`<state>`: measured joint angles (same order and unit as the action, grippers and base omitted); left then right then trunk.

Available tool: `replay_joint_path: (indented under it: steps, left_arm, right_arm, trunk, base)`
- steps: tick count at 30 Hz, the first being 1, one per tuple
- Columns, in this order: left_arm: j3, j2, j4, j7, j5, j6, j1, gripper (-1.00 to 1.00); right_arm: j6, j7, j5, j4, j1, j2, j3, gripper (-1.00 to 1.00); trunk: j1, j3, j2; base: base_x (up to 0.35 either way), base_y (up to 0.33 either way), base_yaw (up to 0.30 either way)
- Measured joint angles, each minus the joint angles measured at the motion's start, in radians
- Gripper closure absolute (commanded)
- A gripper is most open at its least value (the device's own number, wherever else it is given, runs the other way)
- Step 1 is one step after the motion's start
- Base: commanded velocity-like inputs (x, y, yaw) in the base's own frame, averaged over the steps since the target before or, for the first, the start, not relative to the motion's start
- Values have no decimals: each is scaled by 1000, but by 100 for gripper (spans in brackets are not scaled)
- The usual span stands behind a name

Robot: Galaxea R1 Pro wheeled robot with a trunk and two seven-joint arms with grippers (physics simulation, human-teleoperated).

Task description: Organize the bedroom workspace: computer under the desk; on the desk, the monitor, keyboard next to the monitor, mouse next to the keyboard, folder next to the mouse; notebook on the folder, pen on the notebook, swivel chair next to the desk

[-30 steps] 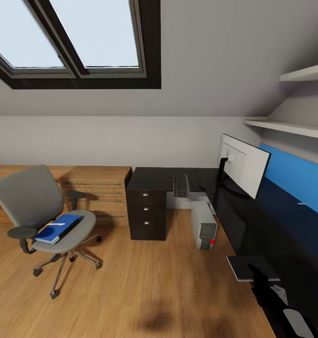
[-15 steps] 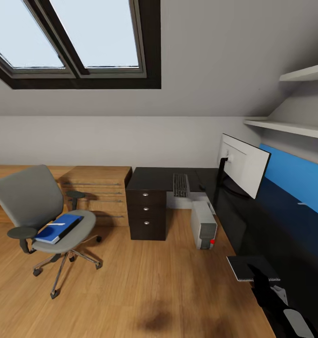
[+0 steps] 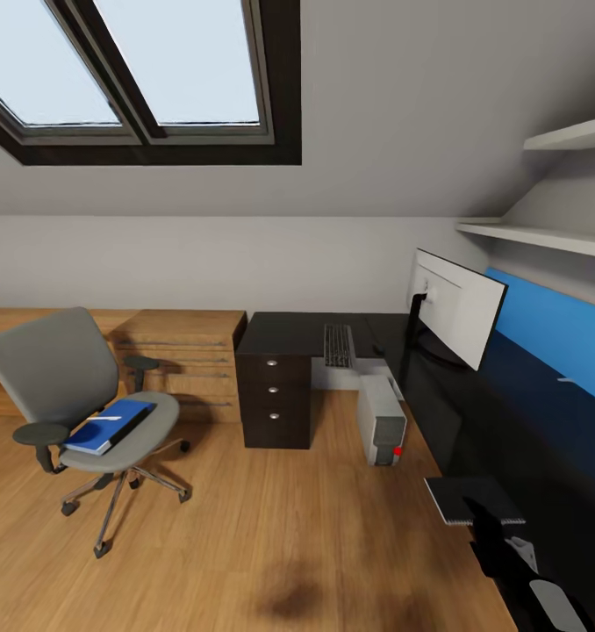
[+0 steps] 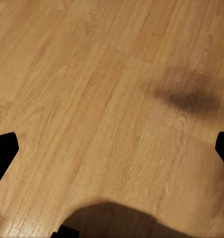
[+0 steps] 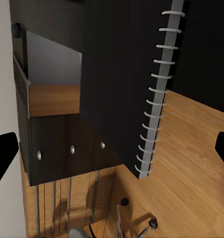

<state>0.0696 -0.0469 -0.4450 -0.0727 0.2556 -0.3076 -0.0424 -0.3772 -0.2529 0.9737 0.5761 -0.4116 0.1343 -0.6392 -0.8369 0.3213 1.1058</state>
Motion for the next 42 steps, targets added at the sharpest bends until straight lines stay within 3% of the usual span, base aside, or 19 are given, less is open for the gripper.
replay_joint_path:
  steps: [8, 21, 29, 42]
  left_arm:
    - [0, 0, 0, 0, 0, 0, 0, -100]
    - [0, 1, 0, 0, 0, 0, 0, -100]
    - [0, 0, 0, -1, 0, 0, 0, -100]
    - [2, 1, 0, -1, 0, 0, 0, -100]
  right_arm:
    - [0, -1, 0, 0, 0, 0, 0, -100]
    - [0, -1, 0, 1, 0, 0, 1, -100]
    - [2, -4, 0, 2, -1, 0, 2, -100]
    - [4, -6, -4, 2, -1, -1, 1, -100]
  trunk:
    - [-31, 25, 56]
    - [-31, 25, 56]
    - [-61, 50, 112]
    - [-61, 50, 112]
  base:
    - [0, 0, 0]
    - [0, 0, 0]
    - [0, 0, 0]
    - [0, 0, 0]
